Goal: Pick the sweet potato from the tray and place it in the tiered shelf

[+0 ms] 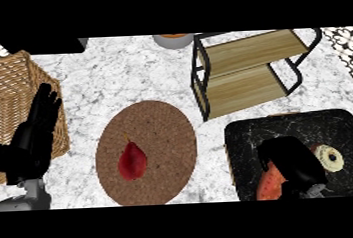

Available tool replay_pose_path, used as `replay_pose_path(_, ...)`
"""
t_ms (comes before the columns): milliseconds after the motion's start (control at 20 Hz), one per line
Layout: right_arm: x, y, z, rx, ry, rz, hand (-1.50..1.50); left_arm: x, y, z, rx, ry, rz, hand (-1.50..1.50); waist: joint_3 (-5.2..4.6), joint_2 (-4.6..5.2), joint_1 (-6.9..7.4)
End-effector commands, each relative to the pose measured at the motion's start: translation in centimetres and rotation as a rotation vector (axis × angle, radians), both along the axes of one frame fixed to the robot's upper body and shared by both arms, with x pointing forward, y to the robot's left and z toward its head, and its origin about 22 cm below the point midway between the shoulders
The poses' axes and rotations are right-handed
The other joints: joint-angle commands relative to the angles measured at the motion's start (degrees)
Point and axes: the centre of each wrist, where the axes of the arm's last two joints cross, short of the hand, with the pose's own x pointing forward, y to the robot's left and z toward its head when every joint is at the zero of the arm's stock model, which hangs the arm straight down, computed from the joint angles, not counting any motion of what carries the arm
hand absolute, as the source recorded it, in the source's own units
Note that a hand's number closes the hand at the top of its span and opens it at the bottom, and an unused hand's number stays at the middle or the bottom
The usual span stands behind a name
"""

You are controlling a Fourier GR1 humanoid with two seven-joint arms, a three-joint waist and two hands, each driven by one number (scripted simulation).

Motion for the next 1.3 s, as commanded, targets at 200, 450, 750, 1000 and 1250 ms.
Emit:
replay_pose_path(200,-4.4,5.1,5.3,0.263,-0.044,-0.041,1.5,0.5,-0.6,0.5,-0.007,-0.012,0.004,0.0,1.08,0.38,-0.41)
replay_pose_path(450,-6.3,5.9,9.8,0.582,-0.192,-0.128,1.5,0.5,-0.6,0.0,-0.01,0.006,0.009,0.0,1.1,0.35,-0.86)
replay_pose_path(750,-7.5,4.0,16.7,0.583,-0.398,-0.314,1.5,-0.4,0.6,-0.8,0.007,0.008,-0.005,0.0,1.01,0.61,0.61)
replay_pose_path(1000,-5.8,3.6,18.9,0.545,-0.454,-0.351,1.5,0.4,0.0,-1.0,0.015,-0.002,-0.01,0.0,1.08,0.6,0.33)
replay_pose_path(1250,-2.5,3.3,20.9,0.576,-0.486,-0.377,1.5,0.8,-1.1,-1.0,0.014,0.0,-0.003,0.0,1.1,0.61,0.51)
